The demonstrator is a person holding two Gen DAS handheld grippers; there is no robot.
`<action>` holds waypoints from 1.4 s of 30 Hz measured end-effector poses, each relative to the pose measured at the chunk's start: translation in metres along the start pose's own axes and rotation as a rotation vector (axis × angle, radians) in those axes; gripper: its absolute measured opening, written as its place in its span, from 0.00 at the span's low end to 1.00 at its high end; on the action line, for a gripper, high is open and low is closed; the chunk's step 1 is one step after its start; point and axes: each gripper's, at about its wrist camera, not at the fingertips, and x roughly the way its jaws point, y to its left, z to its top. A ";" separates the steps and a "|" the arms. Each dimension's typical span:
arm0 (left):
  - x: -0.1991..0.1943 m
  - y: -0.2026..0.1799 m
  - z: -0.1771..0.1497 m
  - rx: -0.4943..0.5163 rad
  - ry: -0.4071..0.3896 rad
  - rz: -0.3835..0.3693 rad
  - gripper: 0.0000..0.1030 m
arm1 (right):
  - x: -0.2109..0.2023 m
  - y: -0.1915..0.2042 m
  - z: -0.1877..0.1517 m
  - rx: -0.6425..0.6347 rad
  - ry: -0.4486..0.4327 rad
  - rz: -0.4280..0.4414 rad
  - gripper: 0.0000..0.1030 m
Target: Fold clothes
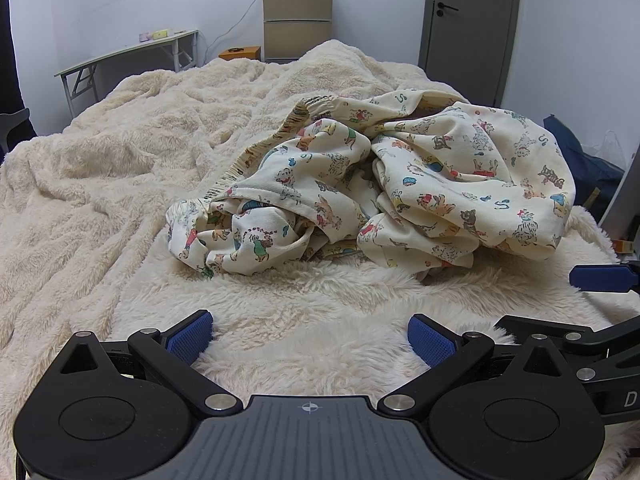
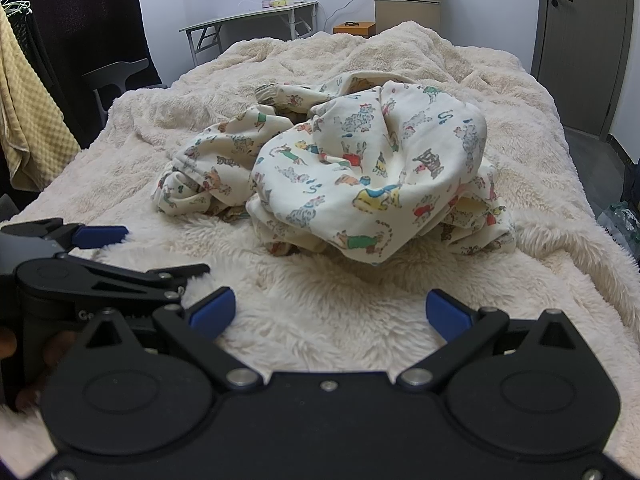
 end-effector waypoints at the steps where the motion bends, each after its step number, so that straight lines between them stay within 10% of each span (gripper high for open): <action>1: 0.000 0.000 0.000 0.000 0.000 0.000 1.00 | 0.000 0.000 0.000 0.000 0.000 0.000 1.00; 42: -0.002 -0.002 -0.001 0.010 -0.007 0.006 1.00 | 0.002 0.000 0.000 -0.003 0.007 0.006 1.00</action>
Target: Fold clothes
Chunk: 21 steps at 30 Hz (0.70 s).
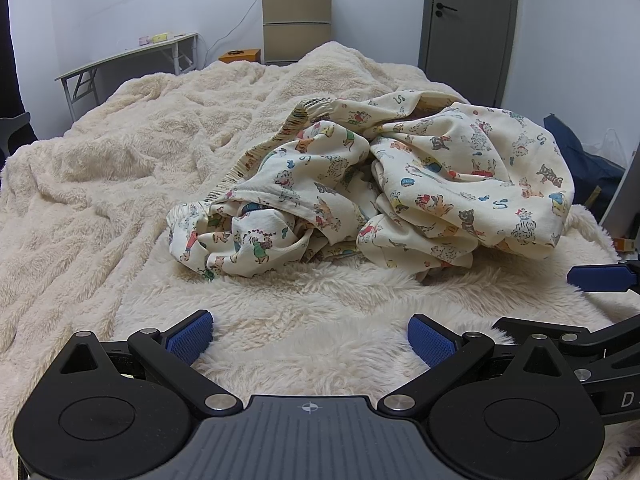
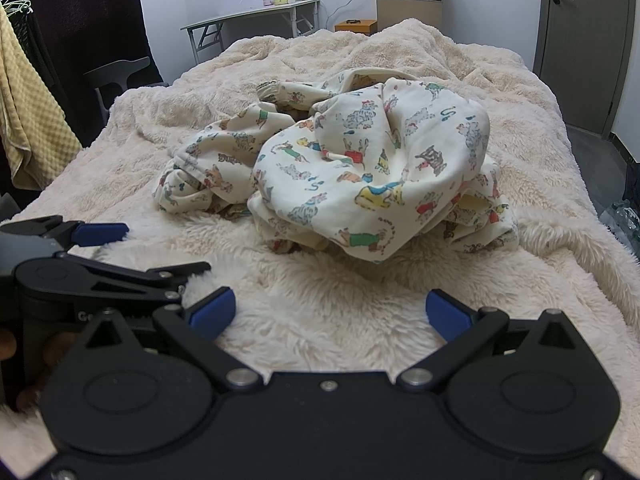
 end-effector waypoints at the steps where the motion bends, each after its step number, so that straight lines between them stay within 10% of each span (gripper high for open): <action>1: 0.000 0.000 0.000 0.000 0.000 0.000 1.00 | 0.000 0.000 0.000 0.000 0.000 0.000 1.00; 21: 0.002 0.000 0.002 0.002 0.009 -0.014 1.00 | 0.002 -0.004 0.002 0.012 0.009 0.011 1.00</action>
